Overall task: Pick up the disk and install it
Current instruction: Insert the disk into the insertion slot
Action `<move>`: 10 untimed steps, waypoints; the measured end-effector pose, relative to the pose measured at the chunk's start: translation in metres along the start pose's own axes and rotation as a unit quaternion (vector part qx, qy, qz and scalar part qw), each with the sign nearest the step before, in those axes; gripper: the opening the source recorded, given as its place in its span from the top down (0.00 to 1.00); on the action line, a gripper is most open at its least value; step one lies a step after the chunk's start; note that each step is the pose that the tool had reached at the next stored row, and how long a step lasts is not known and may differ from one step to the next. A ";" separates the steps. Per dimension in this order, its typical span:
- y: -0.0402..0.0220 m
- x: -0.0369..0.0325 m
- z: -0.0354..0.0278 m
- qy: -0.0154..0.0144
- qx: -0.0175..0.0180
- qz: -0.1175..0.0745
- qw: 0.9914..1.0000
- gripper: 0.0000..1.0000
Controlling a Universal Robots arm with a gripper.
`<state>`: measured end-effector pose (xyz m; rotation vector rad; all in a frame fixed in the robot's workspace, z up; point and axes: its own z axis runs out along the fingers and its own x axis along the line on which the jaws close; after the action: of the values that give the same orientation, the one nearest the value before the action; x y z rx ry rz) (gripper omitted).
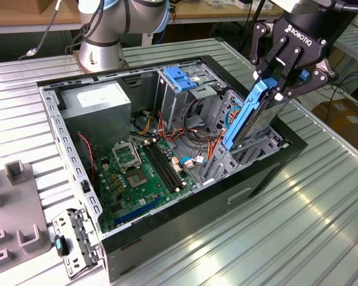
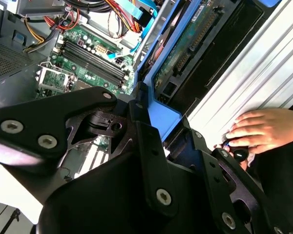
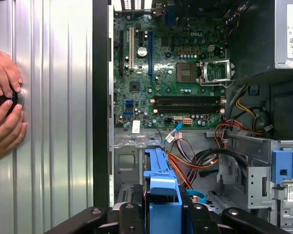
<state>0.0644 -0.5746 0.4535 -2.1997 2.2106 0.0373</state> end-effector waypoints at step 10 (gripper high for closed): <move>0.0000 0.0002 0.0040 0.000 0.000 0.000 1.000 0.63</move>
<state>0.0644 -0.5746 0.4495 -2.1997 2.2107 0.0373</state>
